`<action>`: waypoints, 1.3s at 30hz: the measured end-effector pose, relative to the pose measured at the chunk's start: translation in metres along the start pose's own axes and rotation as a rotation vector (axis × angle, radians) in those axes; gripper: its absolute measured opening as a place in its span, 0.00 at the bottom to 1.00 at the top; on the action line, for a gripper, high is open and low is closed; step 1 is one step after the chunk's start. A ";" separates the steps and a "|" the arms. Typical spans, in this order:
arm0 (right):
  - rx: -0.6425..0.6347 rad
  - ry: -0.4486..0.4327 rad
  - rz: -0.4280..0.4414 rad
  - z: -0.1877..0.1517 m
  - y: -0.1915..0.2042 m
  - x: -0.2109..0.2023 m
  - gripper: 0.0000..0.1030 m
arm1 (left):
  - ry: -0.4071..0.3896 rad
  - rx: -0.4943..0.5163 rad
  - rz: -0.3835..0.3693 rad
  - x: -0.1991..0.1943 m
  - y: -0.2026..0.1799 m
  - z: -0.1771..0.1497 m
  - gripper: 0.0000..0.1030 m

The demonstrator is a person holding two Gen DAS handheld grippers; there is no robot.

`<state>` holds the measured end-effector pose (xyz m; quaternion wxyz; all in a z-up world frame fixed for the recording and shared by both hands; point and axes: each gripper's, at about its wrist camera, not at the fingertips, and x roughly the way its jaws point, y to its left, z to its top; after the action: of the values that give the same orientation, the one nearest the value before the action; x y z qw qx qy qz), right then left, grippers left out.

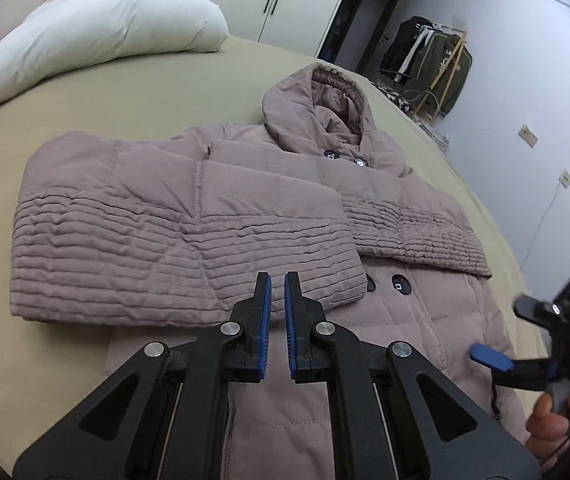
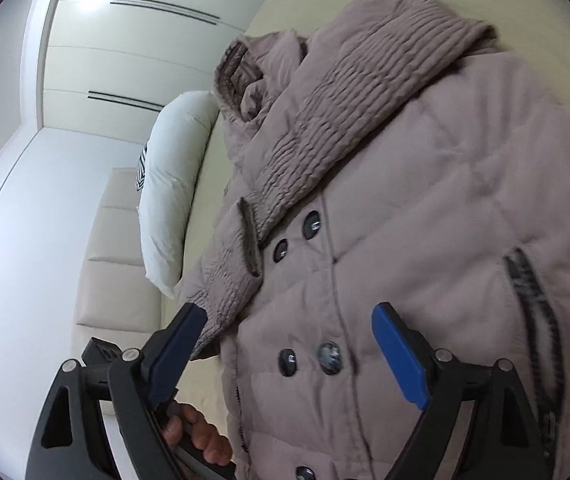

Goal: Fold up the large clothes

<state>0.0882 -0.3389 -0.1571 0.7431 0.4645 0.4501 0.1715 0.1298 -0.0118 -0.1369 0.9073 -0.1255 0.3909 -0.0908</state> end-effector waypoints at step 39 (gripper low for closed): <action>-0.400 -0.177 -0.065 0.118 0.142 -0.012 0.19 | -0.068 -0.241 -0.051 -0.053 0.106 0.025 0.06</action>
<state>0.2025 -0.3374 -0.0119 0.8623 0.3062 0.3549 0.1917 0.1192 0.1072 -0.1158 0.8957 -0.2467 0.3647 -0.0619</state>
